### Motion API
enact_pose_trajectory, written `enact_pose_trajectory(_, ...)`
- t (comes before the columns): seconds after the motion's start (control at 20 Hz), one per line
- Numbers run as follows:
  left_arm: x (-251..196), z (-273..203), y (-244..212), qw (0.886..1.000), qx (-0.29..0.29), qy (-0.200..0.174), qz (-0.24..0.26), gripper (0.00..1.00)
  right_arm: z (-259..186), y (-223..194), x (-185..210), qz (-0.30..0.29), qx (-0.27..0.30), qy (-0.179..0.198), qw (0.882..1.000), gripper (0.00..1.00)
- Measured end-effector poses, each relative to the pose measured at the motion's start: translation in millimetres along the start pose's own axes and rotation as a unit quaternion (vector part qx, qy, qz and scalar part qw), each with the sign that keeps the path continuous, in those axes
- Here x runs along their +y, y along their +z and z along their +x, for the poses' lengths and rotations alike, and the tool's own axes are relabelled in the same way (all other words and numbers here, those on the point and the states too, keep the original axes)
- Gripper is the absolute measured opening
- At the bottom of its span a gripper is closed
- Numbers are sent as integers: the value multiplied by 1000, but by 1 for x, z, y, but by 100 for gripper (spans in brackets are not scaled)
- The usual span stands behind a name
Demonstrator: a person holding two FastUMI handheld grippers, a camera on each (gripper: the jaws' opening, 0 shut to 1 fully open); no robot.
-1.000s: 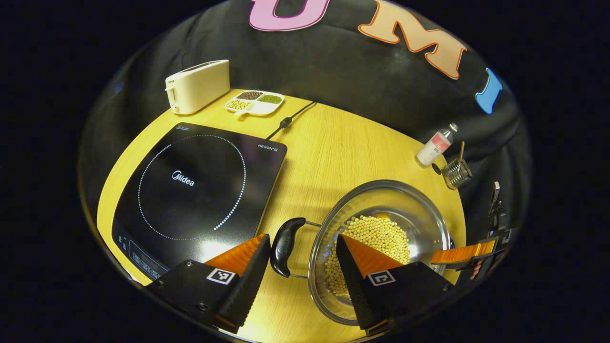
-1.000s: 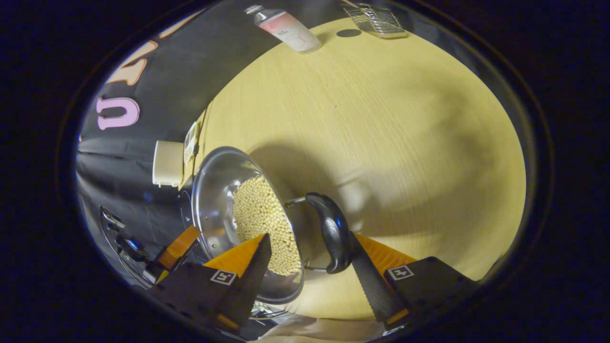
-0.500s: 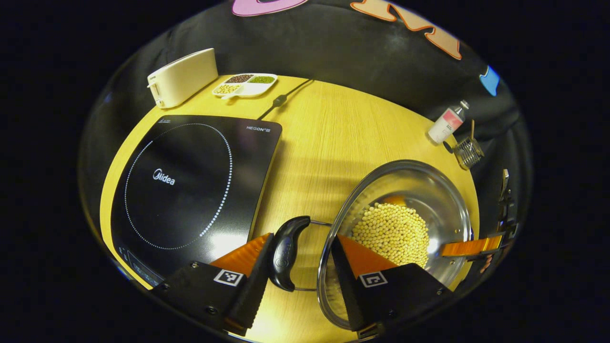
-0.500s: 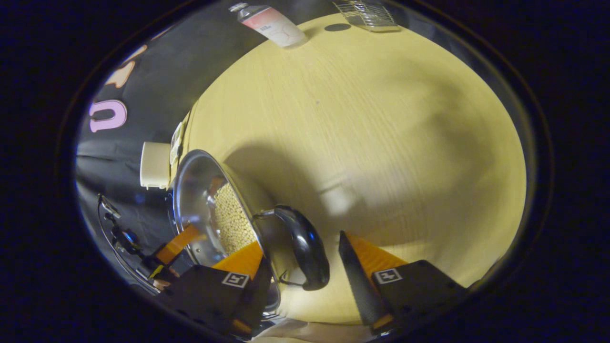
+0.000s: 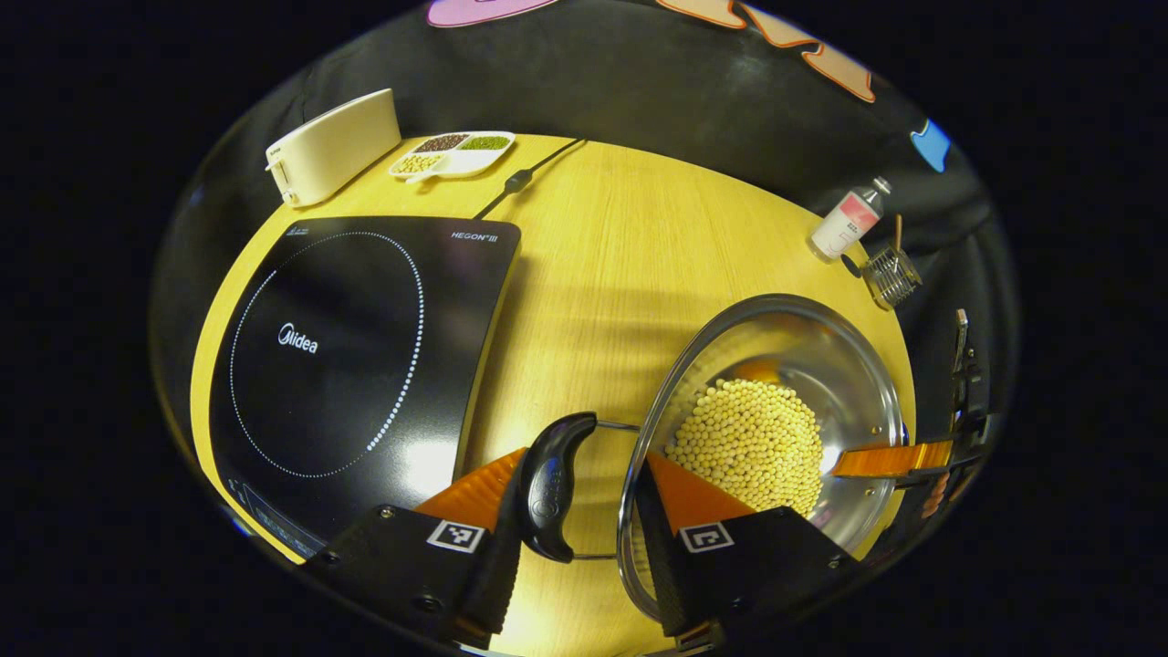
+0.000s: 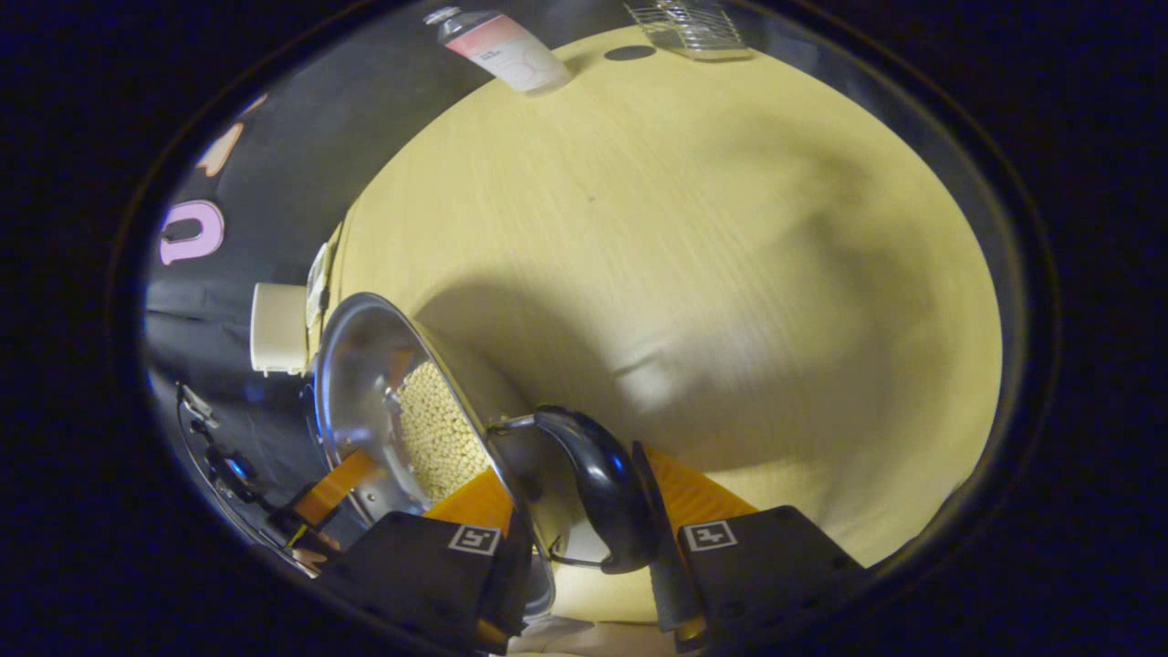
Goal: First push the handle of the pot to place it horizontally, then grasp the pot with both hands and set it on the induction cooktop.
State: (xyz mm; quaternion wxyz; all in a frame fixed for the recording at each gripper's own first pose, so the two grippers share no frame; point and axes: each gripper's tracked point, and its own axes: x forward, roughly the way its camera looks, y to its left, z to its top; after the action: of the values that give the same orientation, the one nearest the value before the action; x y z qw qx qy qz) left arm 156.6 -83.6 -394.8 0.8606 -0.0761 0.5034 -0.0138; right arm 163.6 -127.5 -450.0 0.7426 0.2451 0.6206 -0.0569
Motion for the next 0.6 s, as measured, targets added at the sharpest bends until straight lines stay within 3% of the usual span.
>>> enact_pose_trajectory(0.05,-6,-6,3,1000,-8,4,19,63,-5,0,-4,-1,-4,-4,1000,58)
enact_pose_trajectory(0.1,-11,-13,5,999,-17,7,39,63,-10,-1,-7,0,-9,-6,1000,51)
enact_pose_trajectory(0.15,-16,-18,7,998,-26,6,54,63,-17,-1,-10,3,-15,-6,1000,51)
enact_pose_trajectory(0.2,-20,-22,9,997,-34,2,62,65,-23,-2,-13,6,-21,-6,1000,58)
enact_pose_trajectory(0.6,-21,-60,-8,996,-15,-27,78,62,-68,-40,-17,9,-50,-24,998,58)
